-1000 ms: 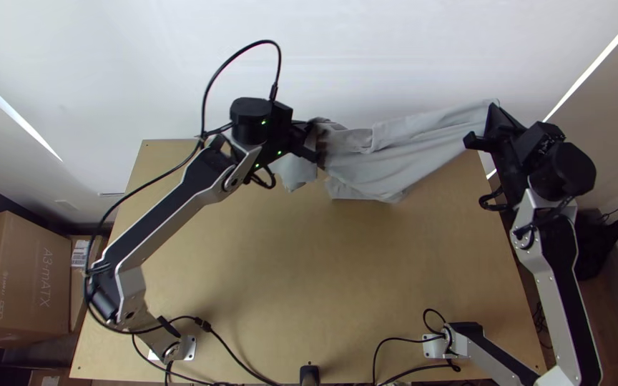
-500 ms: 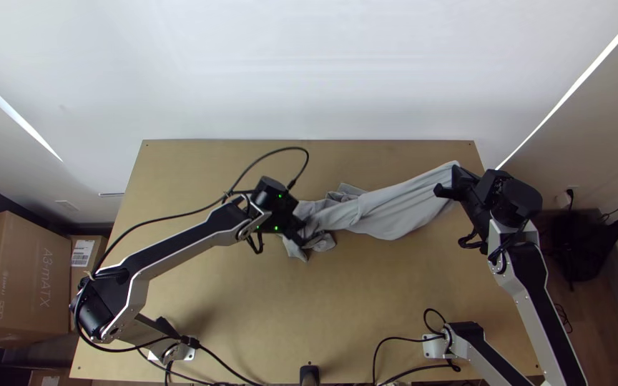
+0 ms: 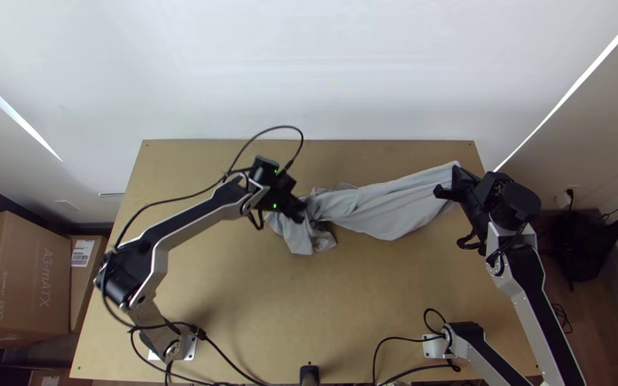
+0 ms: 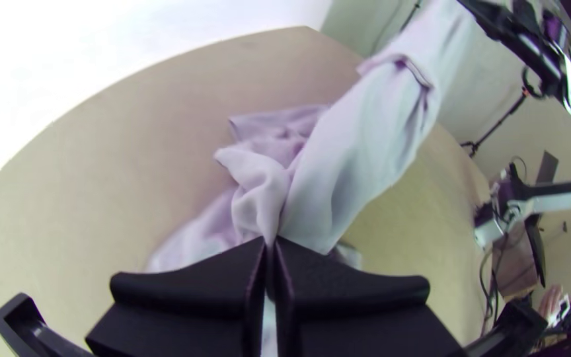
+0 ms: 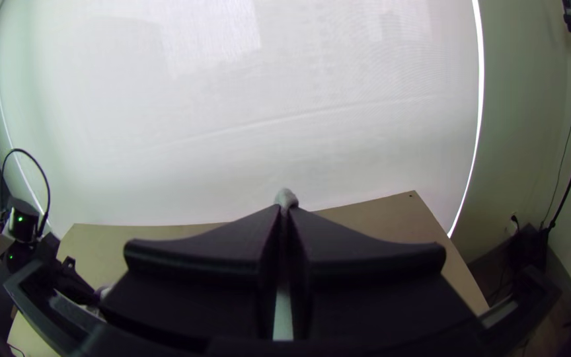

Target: Fold the t-shirt

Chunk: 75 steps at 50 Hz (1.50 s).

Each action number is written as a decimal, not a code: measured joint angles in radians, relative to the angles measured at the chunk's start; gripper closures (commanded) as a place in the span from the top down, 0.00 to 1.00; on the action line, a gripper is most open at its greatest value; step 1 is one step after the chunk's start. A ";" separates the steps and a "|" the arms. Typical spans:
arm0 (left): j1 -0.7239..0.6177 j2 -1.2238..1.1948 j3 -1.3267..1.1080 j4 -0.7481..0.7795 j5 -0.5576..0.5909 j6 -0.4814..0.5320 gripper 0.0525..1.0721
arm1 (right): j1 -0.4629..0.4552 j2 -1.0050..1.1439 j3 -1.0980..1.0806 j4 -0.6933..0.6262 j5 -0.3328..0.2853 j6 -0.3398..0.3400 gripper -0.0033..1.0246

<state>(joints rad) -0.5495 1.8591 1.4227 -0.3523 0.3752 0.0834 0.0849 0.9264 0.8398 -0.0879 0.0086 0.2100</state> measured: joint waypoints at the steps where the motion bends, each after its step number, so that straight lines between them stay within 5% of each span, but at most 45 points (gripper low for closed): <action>1: 0.013 0.029 0.031 0.000 0.000 0.000 0.03 | 0.000 0.002 -0.002 0.005 0.000 0.000 0.02; 4: 0.039 0.096 0.110 -0.001 0.001 0.000 0.10 | 0.000 0.005 -0.012 0.017 0.000 0.003 0.02; 7: 0.056 0.155 0.177 -0.005 0.003 -0.001 0.34 | 0.000 0.012 -0.023 0.027 -0.001 0.005 0.02; 15: 0.063 0.237 0.251 -0.063 0.003 -0.003 0.78 | 0.007 0.051 -0.034 0.066 0.000 0.023 0.02; 21: 0.064 0.229 0.251 -0.076 0.002 -0.005 0.91 | 0.006 0.100 -0.034 0.115 0.003 0.025 0.02; 49: 0.011 -0.238 0.066 -0.180 -0.078 0.072 0.95 | 0.035 0.176 -0.034 0.171 0.007 0.056 0.02; 64: -0.129 -0.261 -0.235 -0.014 -0.249 0.229 0.94 | 0.039 0.175 -0.034 0.179 0.010 0.080 0.02; 69: -0.197 -0.261 -0.296 0.074 -0.307 0.266 0.80 | 0.039 0.170 -0.042 0.200 0.010 0.093 0.03; 75: -0.285 -0.261 -0.328 0.184 -0.367 0.301 0.77 | 0.039 0.162 -0.060 0.217 0.011 0.105 0.02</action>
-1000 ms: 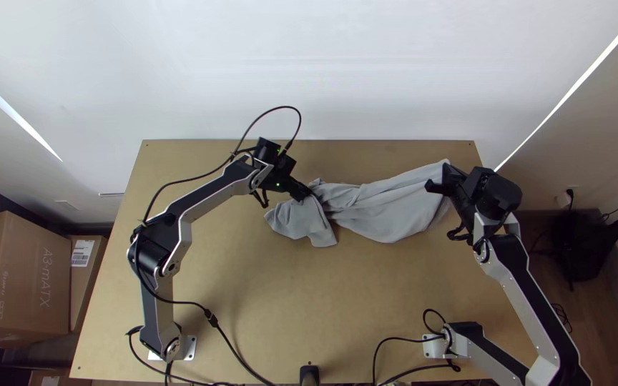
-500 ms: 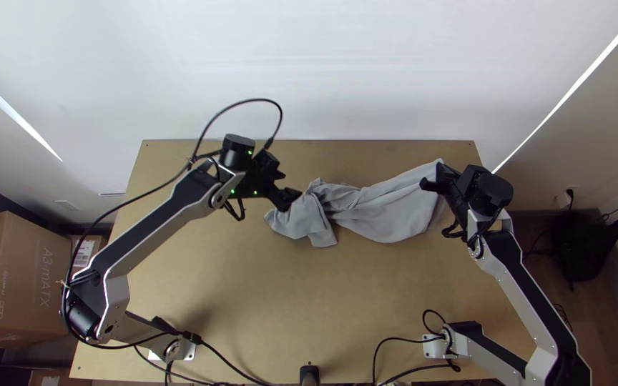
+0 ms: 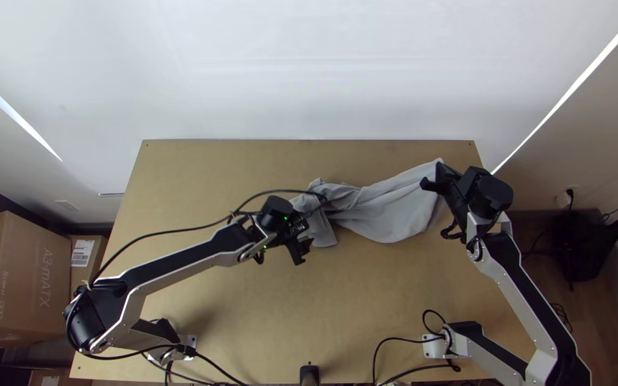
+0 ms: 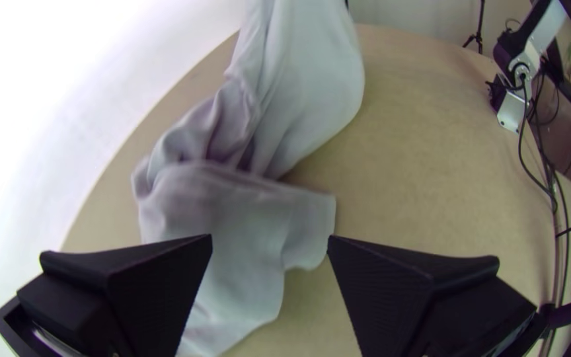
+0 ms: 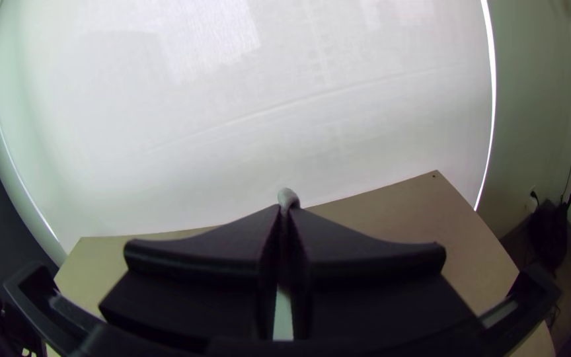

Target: Fold the t-shirt

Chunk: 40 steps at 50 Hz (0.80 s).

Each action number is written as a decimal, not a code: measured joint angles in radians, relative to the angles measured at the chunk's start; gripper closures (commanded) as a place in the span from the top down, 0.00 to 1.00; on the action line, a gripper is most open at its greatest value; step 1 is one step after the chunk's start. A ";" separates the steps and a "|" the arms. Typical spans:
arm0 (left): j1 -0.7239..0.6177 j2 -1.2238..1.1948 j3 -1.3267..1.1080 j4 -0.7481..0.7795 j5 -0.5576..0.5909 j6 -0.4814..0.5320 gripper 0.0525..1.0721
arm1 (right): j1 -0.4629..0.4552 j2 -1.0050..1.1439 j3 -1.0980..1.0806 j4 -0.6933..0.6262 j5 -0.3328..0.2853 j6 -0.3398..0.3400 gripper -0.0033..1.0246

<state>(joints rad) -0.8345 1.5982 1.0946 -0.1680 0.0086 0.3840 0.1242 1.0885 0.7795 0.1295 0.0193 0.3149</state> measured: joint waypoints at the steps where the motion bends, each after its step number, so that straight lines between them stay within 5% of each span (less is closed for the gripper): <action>1: -0.015 0.000 -0.005 0.029 -0.018 0.011 0.77 | 0.000 0.000 -0.003 0.002 0.000 0.001 0.02; 14: -0.104 0.042 -0.023 0.153 -0.126 0.100 0.77 | 0.006 -0.008 -0.014 0.013 0.000 0.014 0.02; 37: -0.102 0.192 0.034 0.186 -0.152 0.108 0.77 | 0.005 -0.052 -0.031 0.024 0.000 0.019 0.02; 40: -0.101 0.198 0.039 0.186 -0.152 0.109 0.69 | 0.005 -0.055 -0.037 0.024 0.000 0.019 0.02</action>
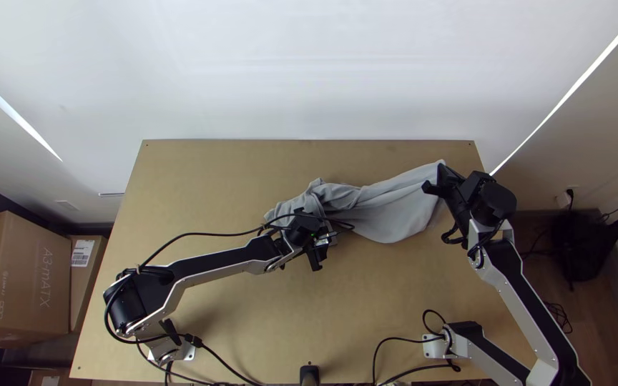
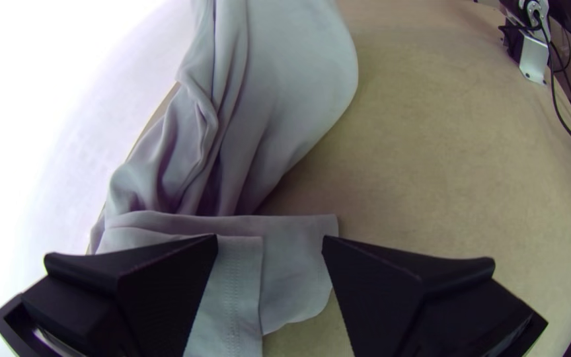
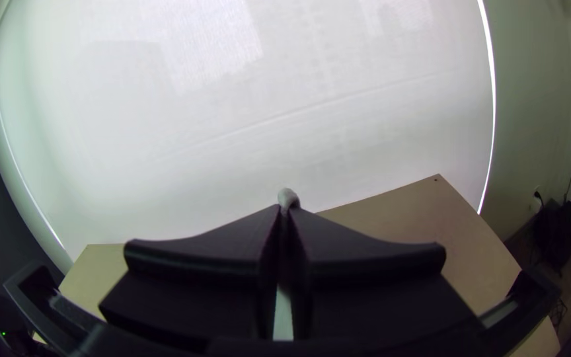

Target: Fold the t-shirt

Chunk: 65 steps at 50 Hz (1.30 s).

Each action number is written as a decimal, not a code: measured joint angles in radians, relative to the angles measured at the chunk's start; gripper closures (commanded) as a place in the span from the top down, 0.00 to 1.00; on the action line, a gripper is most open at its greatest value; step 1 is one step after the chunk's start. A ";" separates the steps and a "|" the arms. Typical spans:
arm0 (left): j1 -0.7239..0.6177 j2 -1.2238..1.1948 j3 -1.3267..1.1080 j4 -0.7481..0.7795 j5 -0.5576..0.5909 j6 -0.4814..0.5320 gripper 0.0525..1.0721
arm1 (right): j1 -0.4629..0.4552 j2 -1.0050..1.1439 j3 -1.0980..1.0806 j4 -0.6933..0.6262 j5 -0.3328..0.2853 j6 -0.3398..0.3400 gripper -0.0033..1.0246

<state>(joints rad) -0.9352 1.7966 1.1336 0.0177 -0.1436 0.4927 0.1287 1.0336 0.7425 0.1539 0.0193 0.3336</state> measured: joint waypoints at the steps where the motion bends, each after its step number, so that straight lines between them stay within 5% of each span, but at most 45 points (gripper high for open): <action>1: 0.002 0.002 0.001 0.000 0.000 0.002 0.63 | 0.000 0.000 -0.002 0.001 0.000 0.000 0.02; 5: 0.007 0.004 0.006 0.001 0.000 0.006 0.47 | -0.001 -0.002 -0.003 0.001 0.000 0.000 0.02; 26: 0.034 0.011 0.009 0.033 0.000 0.022 0.47 | -0.012 -0.013 -0.003 0.002 0.000 0.000 0.02; 30: 0.034 0.011 0.009 0.033 0.000 0.024 0.59 | -0.012 -0.013 -0.003 0.002 0.000 0.000 0.02; 41: 0.034 0.023 0.009 0.026 0.000 0.030 0.59 | -0.014 -0.013 -0.003 0.002 0.000 0.000 0.02; 43: 0.034 0.027 0.009 0.025 0.000 0.035 0.52 | -0.017 -0.013 -0.003 0.002 0.000 0.000 0.02; 48: 0.034 0.037 0.009 0.028 0.000 0.043 0.02 | -0.026 -0.013 -0.003 0.002 0.000 0.000 0.02; 65: 0.106 -0.009 0.009 0.037 0.000 0.039 0.03 | -0.026 -0.013 -0.003 -0.001 0.000 0.000 0.02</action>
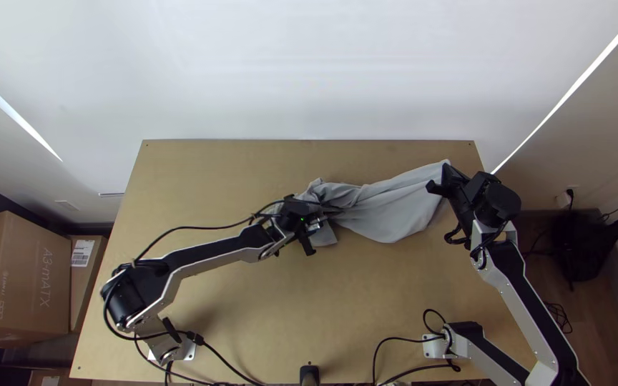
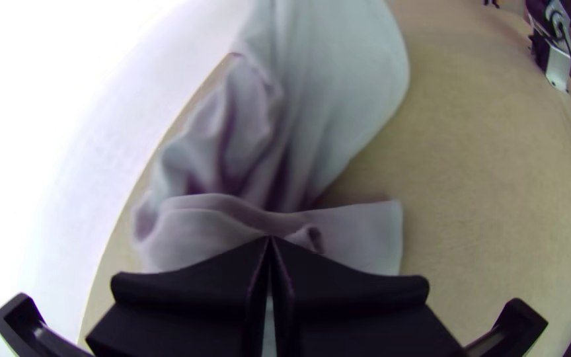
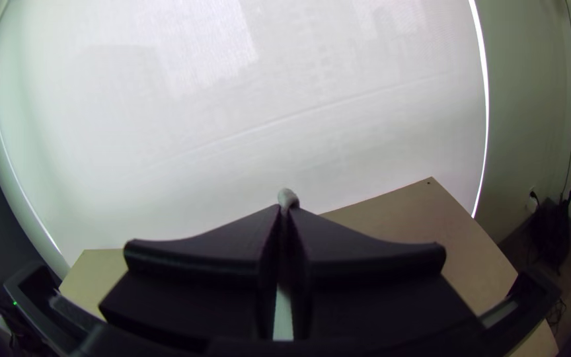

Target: Fold the t-shirt

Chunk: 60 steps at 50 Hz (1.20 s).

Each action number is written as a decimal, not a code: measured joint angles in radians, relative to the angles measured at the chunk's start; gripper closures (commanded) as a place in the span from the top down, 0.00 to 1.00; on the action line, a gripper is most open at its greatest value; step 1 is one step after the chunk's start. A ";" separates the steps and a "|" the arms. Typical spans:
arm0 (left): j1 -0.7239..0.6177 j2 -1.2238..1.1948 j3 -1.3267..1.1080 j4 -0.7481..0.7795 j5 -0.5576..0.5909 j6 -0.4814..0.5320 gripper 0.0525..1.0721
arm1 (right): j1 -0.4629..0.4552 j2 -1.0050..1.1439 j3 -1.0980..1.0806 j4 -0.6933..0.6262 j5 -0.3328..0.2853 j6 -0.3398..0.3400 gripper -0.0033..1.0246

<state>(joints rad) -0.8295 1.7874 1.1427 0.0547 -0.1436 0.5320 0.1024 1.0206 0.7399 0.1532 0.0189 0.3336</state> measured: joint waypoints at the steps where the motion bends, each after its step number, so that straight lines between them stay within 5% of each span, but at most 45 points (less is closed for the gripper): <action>1: 0.009 -0.014 0.000 -0.006 0.000 -0.001 0.03 | 0.000 0.000 0.000 0.000 0.000 0.000 0.02; 24: 0.121 -0.224 -0.072 -0.039 0.000 -0.042 0.03 | 0.000 -0.002 0.000 -0.002 0.000 0.000 0.02; 55: 0.517 -0.410 -0.048 -0.062 0.027 -0.085 0.03 | -0.019 0.072 0.163 -0.127 0.000 0.005 0.02; 60: 0.493 -0.447 -0.029 -0.169 0.028 -0.174 0.33 | -0.017 0.108 0.222 -0.148 0.000 0.014 0.02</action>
<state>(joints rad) -0.3363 1.3407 1.1141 -0.1143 -0.1154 0.3584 0.0853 1.1286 0.9623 0.0048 0.0189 0.3473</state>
